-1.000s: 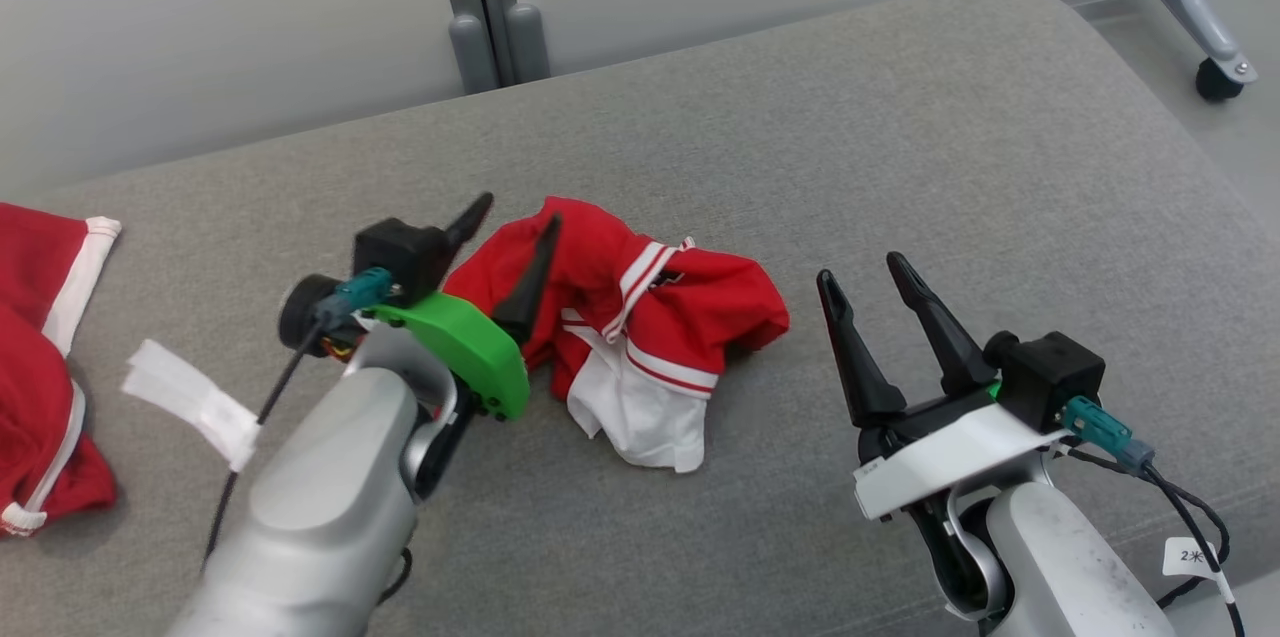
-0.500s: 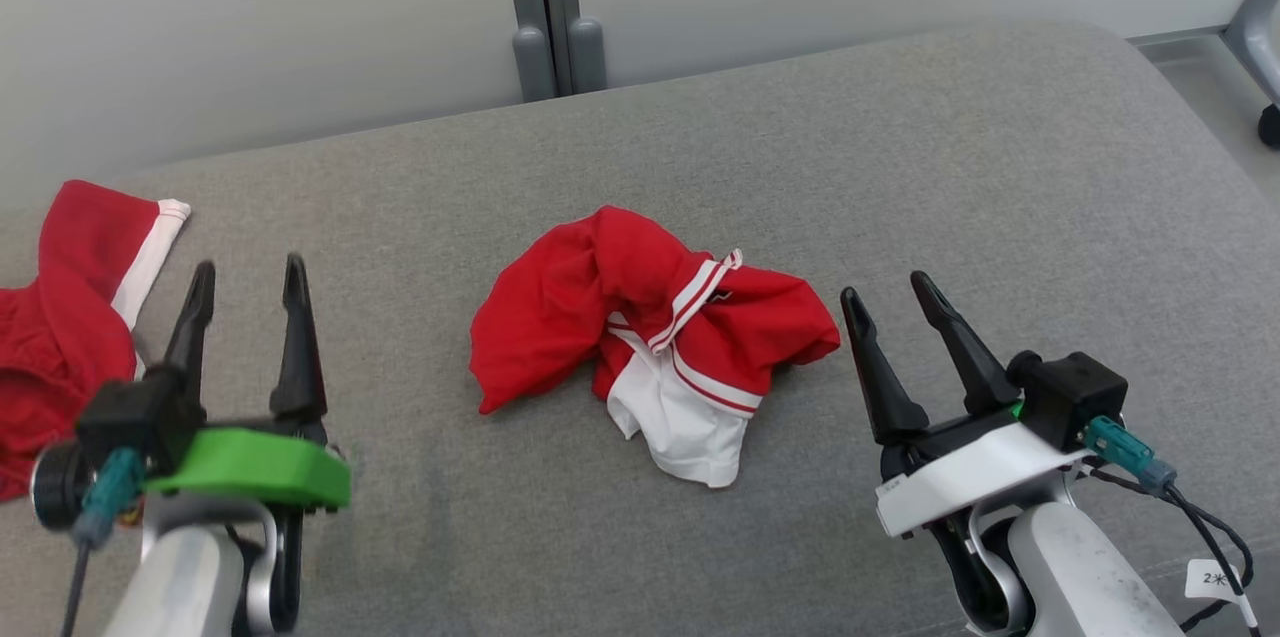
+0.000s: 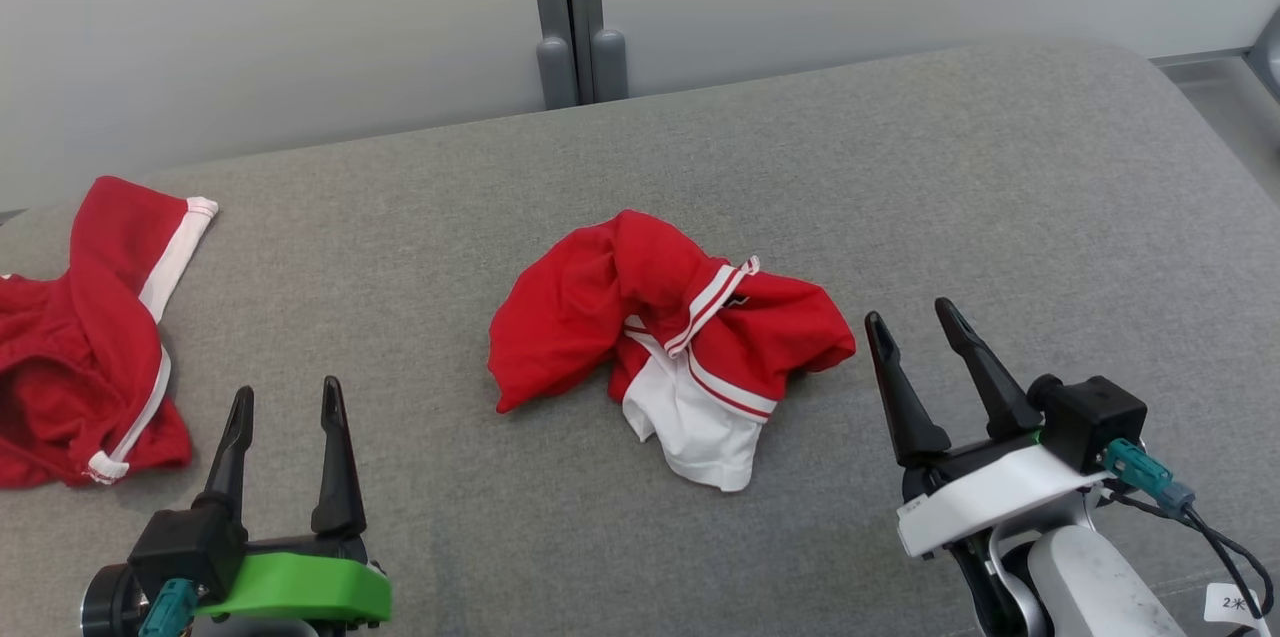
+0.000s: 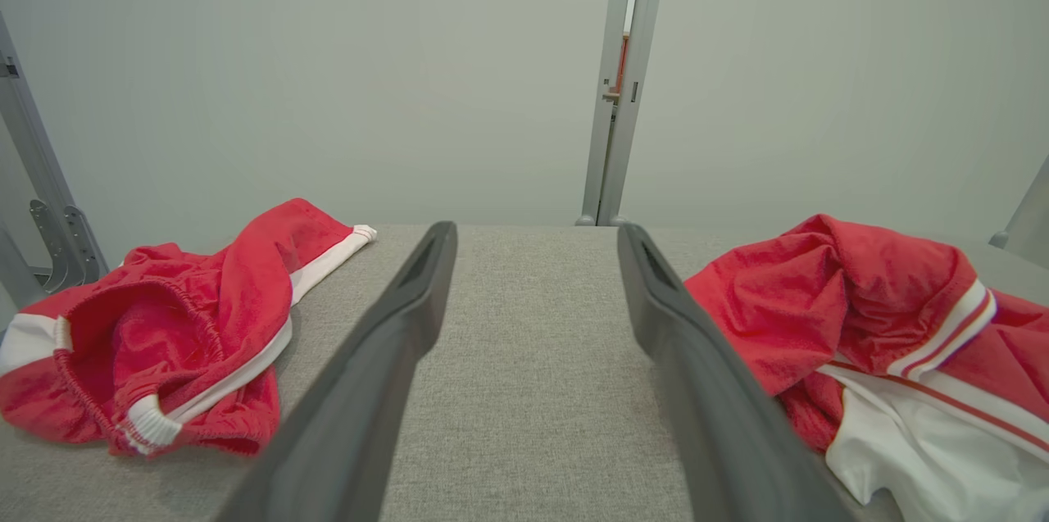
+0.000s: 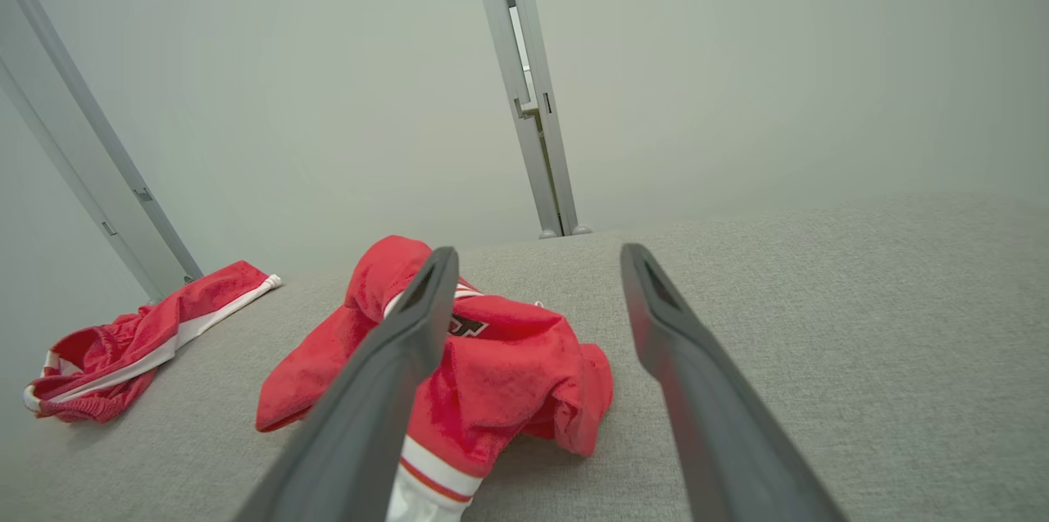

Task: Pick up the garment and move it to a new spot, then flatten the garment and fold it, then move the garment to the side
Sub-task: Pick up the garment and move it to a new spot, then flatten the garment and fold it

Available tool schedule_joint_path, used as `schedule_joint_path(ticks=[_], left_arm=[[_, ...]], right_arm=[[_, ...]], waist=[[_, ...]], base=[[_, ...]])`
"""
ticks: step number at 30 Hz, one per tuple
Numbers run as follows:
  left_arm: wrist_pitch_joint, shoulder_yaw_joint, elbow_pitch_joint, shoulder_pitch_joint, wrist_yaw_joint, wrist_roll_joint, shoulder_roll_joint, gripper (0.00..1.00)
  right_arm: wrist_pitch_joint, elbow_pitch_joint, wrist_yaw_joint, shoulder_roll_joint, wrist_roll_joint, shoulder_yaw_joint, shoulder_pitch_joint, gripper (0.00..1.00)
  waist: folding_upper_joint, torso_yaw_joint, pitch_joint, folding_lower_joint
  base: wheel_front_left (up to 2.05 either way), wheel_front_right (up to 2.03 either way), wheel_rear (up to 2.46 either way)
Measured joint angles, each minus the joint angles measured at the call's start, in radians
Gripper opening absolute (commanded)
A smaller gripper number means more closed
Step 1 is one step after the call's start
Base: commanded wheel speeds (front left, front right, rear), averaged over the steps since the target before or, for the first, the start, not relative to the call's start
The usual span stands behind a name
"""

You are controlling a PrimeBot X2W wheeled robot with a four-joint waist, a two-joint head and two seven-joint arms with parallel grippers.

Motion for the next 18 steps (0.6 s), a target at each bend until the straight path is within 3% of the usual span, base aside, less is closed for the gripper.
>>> schedule_joint_path(ticks=[18], left_arm=[[0.0,0.067,0.056,0.0,-0.104,0.073,-0.075,1.0]], right_arm=[[0.0,0.039,0.0,-0.024,0.01,0.028,-0.011,1.0]], waist=[[0.0,0.019,-0.008,0.0]], base=[[0.0,0.0,0.0]])
